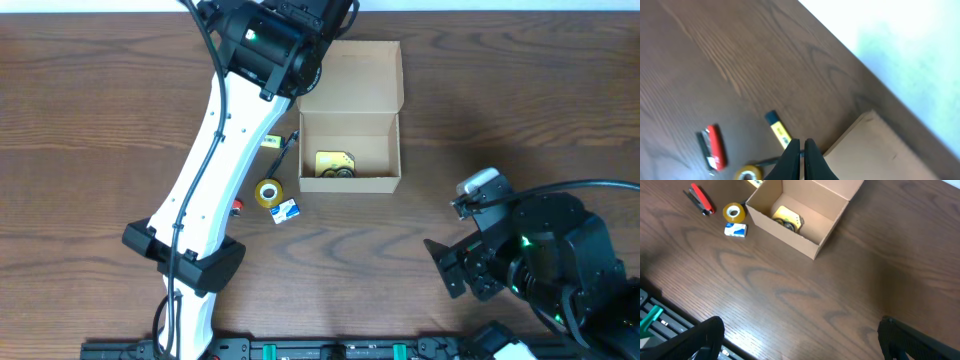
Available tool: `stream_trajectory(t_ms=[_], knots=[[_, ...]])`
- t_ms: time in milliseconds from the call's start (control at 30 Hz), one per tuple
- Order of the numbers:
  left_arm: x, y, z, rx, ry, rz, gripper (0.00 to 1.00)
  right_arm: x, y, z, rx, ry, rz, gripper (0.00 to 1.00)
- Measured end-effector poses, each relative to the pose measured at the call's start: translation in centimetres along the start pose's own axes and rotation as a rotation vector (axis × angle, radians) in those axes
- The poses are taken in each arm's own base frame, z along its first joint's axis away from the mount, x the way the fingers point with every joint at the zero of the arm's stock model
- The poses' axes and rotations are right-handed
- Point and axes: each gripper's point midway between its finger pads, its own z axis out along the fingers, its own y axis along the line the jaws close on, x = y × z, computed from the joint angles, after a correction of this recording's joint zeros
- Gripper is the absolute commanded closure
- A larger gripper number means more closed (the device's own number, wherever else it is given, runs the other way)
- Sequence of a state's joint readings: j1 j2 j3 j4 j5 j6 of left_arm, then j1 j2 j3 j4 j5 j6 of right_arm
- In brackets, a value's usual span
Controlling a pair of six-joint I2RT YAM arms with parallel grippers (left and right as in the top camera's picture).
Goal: Pack container
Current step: 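Raise the left gripper out of the box and swing it left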
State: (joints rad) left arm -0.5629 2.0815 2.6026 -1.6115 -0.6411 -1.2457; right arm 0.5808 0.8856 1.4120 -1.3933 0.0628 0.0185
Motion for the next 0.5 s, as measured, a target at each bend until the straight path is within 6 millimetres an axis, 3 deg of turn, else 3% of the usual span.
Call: stream_trajectory(t_ms=[500], knots=[[0.26, -0.06, 0.2, -0.004, 0.014, -0.516, 0.94, -0.01, 0.01, 0.0, 0.0, 0.0, 0.0, 0.01]])
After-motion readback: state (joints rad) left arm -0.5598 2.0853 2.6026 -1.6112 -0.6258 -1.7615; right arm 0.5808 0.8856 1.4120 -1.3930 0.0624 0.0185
